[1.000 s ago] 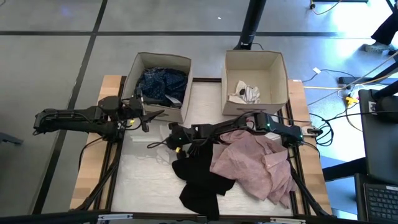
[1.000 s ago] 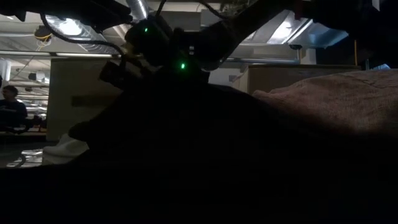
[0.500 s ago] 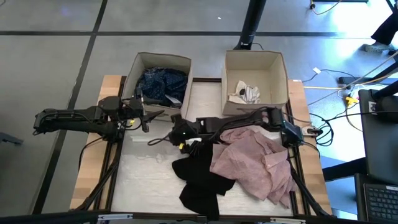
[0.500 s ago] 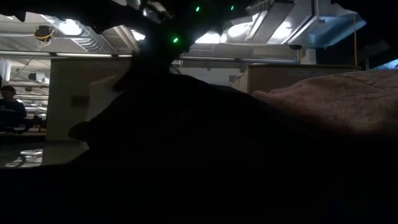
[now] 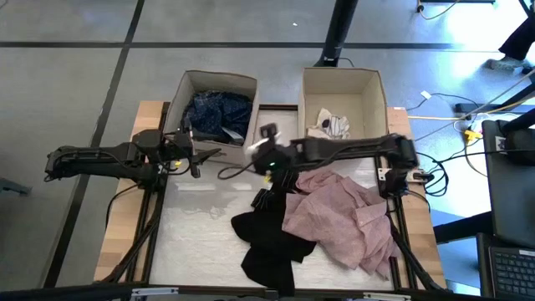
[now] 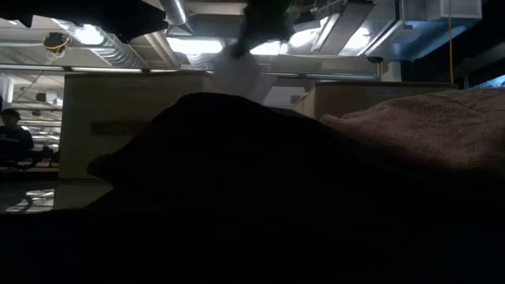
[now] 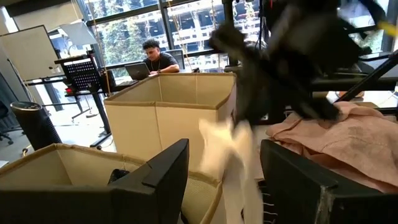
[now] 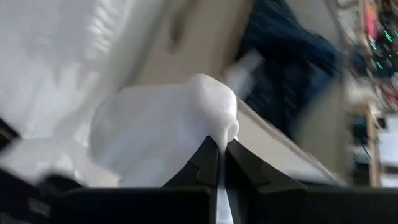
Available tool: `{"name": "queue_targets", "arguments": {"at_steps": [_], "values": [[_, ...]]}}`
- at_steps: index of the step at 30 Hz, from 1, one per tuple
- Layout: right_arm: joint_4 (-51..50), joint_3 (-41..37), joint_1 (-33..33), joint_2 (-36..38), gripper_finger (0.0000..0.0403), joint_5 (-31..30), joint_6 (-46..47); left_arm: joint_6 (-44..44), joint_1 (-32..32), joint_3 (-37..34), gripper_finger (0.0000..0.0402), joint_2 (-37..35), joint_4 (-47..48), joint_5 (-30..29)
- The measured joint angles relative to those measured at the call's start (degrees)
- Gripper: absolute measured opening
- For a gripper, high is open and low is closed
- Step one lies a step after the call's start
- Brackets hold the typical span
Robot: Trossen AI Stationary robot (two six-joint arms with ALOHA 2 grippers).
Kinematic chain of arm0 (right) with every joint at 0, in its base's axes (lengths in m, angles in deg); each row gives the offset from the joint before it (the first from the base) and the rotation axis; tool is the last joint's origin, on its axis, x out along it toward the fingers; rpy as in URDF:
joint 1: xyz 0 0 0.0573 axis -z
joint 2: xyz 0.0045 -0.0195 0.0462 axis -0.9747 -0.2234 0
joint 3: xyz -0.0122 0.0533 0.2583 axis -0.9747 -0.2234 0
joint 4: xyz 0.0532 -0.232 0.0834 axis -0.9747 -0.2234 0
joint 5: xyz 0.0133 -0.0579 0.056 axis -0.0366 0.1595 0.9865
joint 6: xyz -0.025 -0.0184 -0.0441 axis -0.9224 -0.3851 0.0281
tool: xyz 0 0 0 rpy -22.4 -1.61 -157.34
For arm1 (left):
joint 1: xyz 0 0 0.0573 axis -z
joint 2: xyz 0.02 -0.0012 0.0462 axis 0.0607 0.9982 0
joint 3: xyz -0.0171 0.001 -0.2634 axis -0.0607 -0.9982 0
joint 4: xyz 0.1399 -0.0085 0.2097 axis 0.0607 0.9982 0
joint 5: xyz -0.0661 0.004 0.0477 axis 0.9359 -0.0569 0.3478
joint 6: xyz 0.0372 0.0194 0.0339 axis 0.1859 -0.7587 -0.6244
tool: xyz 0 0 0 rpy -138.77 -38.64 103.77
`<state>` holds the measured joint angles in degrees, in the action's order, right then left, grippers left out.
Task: Sort clothes
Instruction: Put the white sock into the right laundry organizer
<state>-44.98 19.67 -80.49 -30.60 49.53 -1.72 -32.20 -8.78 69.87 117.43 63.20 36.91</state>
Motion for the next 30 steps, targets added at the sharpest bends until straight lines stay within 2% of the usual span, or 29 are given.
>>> {"name": "queue_targets", "arguments": {"at_steps": [13, 22, 30], "values": [[-22.38, 0.02, 1.16, 20.15, 0.0019, -20.39, 9.26, 0.44, 0.01, 0.0, 0.0189, -0.02, -0.29, 0.01], [-37.55, 0.02, 9.19, 30.01, 0.0019, -20.87, 19.59, 0.46, 0.0, 0.0, 0.0189, 0.0, -0.47, 0.01], [-44.09, 0.02, 18.26, 31.2, 0.0019, -20.0, 23.03, 0.47, -0.03, 0.0, 0.0189, 0.0, -0.46, 0.0]]}}
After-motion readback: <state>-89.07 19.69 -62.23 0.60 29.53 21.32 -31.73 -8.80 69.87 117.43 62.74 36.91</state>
